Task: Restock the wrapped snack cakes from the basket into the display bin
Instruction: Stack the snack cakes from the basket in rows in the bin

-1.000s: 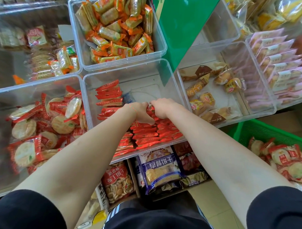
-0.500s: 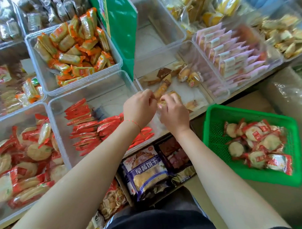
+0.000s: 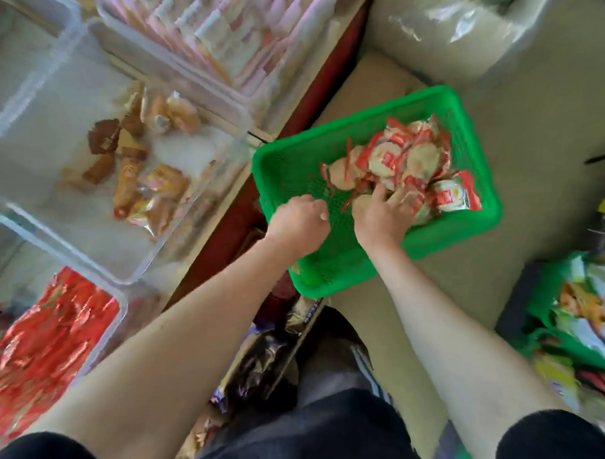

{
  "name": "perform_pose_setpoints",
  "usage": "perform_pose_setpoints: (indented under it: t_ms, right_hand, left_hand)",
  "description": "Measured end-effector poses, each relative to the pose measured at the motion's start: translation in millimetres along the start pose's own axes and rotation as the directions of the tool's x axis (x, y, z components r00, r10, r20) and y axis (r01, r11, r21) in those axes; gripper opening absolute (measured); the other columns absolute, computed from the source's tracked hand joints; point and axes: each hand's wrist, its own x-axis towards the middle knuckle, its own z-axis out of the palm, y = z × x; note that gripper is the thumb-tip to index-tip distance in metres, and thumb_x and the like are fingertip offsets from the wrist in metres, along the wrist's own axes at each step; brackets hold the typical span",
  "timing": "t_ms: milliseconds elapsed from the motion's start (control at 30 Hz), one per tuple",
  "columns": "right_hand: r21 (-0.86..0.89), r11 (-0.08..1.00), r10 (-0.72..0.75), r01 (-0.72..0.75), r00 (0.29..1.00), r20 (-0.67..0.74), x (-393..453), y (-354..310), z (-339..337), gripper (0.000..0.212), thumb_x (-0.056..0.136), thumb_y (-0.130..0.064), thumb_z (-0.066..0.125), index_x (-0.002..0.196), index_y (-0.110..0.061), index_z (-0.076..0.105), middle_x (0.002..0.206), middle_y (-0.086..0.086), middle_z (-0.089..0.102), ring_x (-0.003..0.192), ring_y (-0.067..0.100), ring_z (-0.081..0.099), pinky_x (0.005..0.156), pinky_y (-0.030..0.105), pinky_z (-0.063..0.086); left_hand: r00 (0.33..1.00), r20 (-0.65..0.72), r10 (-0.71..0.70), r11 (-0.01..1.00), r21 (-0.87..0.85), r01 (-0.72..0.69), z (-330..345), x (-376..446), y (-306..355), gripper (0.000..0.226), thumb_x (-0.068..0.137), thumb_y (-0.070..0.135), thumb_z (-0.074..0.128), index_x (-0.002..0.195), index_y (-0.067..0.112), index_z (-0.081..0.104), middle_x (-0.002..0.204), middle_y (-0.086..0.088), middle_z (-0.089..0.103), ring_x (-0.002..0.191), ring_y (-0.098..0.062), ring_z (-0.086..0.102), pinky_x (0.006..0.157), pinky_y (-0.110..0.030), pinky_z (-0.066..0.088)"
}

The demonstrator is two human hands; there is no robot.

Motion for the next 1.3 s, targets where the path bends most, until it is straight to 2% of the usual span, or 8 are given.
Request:
perform_pose_setpoints:
  t_ms: [200, 367, 600, 767, 900, 967, 1100, 1300]
  right_hand:
    - [0.078, 0.968, 0.219, -0.238, 0.955, 0.199, 44.3, 63.4, 28.2, 0.100, 0.084, -0.028, 0.075, 0.154, -0.032, 0.004, 0.156, 0.033, 0.003, 0.143, 0.050, 0.015, 0.110, 0.053, 0.033]
    - [0.131, 0.962, 0.217, -0.239, 0.962, 0.164, 73.3, 76.2, 46.6, 0.095, 0.089, -0.003, 0.061, 0.149, -0.038, -0.002, 0.155, 0.034, -0.008, 0.142, 0.054, 0.001, 0.108, 0.064, 0.031]
    - [0.381, 0.861, 0.272, -0.336, 0.938, 0.214, 67.5, 53.4, 44.8, 0.104, 0.082, -0.007, 0.071, 0.147, -0.045, 0.001, 0.152, 0.024, 0.014, 0.129, 0.045, 0.038, 0.086, 0.047, 0.056]
    - [0.718, 0.484, 0.259, -0.500, 0.866, 0.428, 33.4, 16.9, 28.4, 0.104, 0.076, -0.023, 0.078, 0.152, -0.038, 0.010, 0.142, 0.017, 0.039, 0.113, 0.033, 0.058, 0.085, 0.030, 0.049]
    - [0.763, 0.026, 0.053, -0.646, 0.763, 0.644, 2.9, 6.2, 13.5, 0.065, 0.081, -0.018, 0.071, 0.138, -0.026, 0.041, 0.122, 0.007, 0.061, 0.099, 0.024, 0.066, 0.067, 0.040, 0.061]
    - [0.701, -0.091, -0.113, -0.708, 0.706, 0.699, -7.5, 5.3, 6.5, 0.047, 0.083, -0.020, 0.070, 0.128, -0.018, 0.055, 0.120, 0.014, 0.065, 0.100, 0.030, 0.069, 0.068, 0.041, 0.059]
    - [0.682, -0.057, -0.364, -0.729, 0.651, 0.666, -18.6, 1.8, -4.8, 0.049, 0.078, -0.034, 0.072, 0.123, -0.018, 0.063, 0.117, 0.015, 0.070, 0.102, 0.035, 0.069, 0.075, 0.040, 0.058]
    - [0.779, 0.012, -0.265, -0.627, 0.749, 0.607, -24.0, -22.4, -29.3, 0.039, 0.083, -0.047, 0.071, 0.117, -0.029, 0.064, 0.115, 0.004, 0.071, 0.101, 0.026, 0.070, 0.073, 0.039, 0.059]
  left_hand:
    - [0.962, 0.259, -0.090, 0.995, -0.014, 0.097, 30.6, 38.1, 6.5, 0.030, 0.092, 0.025, 0.046, 0.115, 0.022, 0.064, 0.123, -0.006, 0.064, 0.113, -0.028, 0.058, 0.092, -0.035, 0.049]
    - [0.941, 0.292, -0.169, 0.985, 0.004, 0.175, 46.3, 49.6, 4.0, 0.029, 0.093, 0.029, 0.043, 0.110, 0.025, 0.065, 0.114, -0.005, 0.067, 0.100, -0.026, 0.062, 0.077, -0.028, 0.047]
    - [0.913, 0.325, -0.248, 0.945, -0.128, 0.302, 44.9, 52.2, 9.4, 0.025, 0.095, 0.023, 0.044, 0.102, 0.011, 0.065, 0.107, -0.010, 0.067, 0.097, -0.027, 0.061, 0.080, -0.031, 0.049]
    - [0.785, 0.469, -0.406, 0.501, -0.604, 0.620, 33.4, 49.6, 20.1, 0.014, 0.100, 0.017, 0.046, 0.110, 0.010, 0.053, 0.088, -0.011, 0.055, 0.064, -0.022, 0.053, 0.059, -0.027, 0.045]
    - [0.761, 0.494, -0.421, 0.345, -0.689, 0.638, 23.3, 40.9, 13.8, 0.031, 0.099, 0.026, 0.049, 0.126, 0.011, 0.049, 0.111, -0.014, 0.055, 0.092, -0.028, 0.059, 0.082, -0.042, 0.053]
    - [0.751, 0.547, -0.370, 0.313, -0.688, 0.655, 20.7, 33.9, 8.8, 0.037, 0.095, 0.037, 0.053, 0.125, 0.015, 0.054, 0.115, -0.010, 0.062, 0.100, -0.026, 0.062, 0.094, -0.042, 0.051]
    - [0.780, 0.581, -0.233, 0.151, -0.771, 0.619, 13.8, 16.0, 0.1, 0.032, 0.091, 0.045, 0.060, 0.111, 0.020, 0.064, 0.108, -0.005, 0.071, 0.100, -0.021, 0.067, 0.095, -0.041, 0.052]
    - [0.898, 0.282, -0.337, 0.163, -0.922, 0.351, -16.3, -15.1, -18.8, 0.028, 0.086, 0.023, 0.072, 0.111, 0.014, 0.062, 0.111, -0.007, 0.069, 0.099, -0.021, 0.067, 0.080, -0.040, 0.059]
